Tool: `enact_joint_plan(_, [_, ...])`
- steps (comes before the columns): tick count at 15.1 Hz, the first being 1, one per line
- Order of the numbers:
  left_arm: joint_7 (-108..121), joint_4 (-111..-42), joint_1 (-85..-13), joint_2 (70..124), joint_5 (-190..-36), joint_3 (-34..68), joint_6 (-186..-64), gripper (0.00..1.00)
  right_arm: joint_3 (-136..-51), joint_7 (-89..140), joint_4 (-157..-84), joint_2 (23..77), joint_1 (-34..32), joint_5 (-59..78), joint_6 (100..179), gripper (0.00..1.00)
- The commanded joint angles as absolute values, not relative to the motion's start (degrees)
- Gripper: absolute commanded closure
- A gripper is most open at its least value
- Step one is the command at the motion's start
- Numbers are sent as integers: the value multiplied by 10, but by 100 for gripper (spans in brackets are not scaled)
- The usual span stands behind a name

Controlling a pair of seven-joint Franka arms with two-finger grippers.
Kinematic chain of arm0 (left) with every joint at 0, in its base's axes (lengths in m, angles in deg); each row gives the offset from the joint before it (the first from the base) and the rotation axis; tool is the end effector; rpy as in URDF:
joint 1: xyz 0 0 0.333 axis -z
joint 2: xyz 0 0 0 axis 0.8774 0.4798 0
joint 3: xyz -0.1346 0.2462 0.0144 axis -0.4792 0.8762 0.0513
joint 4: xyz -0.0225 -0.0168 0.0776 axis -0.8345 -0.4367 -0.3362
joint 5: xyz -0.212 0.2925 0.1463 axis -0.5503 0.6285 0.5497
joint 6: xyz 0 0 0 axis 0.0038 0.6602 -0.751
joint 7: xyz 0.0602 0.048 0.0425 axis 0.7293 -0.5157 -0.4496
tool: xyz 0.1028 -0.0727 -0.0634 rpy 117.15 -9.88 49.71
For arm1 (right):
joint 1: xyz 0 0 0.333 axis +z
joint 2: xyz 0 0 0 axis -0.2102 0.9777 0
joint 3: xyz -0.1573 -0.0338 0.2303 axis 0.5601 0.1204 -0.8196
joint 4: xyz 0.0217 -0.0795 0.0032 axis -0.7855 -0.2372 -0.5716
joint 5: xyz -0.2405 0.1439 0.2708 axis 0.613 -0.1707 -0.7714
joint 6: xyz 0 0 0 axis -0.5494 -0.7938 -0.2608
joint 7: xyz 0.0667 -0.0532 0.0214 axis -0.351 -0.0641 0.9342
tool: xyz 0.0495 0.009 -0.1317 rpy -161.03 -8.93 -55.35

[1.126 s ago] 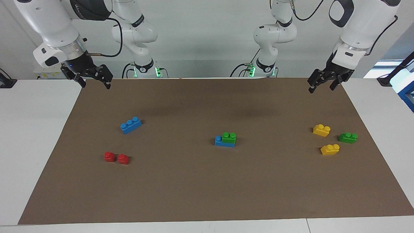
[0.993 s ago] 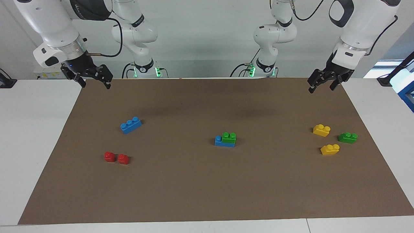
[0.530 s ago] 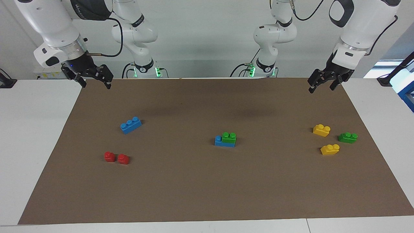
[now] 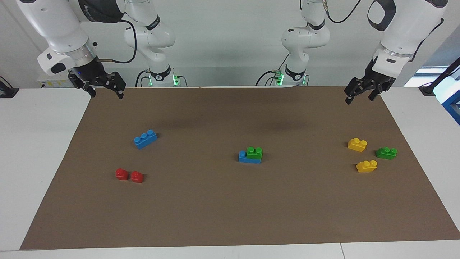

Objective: Remove green block with left arm and hold with right

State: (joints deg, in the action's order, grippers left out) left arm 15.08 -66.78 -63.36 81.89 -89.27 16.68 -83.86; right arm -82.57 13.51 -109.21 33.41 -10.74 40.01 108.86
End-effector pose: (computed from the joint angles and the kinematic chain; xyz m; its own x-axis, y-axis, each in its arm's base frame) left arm 0.5381 -0.0132 0.5386 0.9935 0.1019 0.0513 0.1006 -0.9945 0.0276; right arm 0.5342 -0.0216 0.5490 0.9923 -0.1031 -0.0681 -0.1029 -0.9947 0.0075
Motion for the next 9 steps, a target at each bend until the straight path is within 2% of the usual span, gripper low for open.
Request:
enact_joint_plan(1, [152,-675,-640,817,-902,169,-851,0,-827,126,-1098,331,-108,397,1094,0])
enact_joint_plan(9, [129,-695,-635,808,-902,168,-850,0,-827,127,-1099,332,-106,397,1095,0])
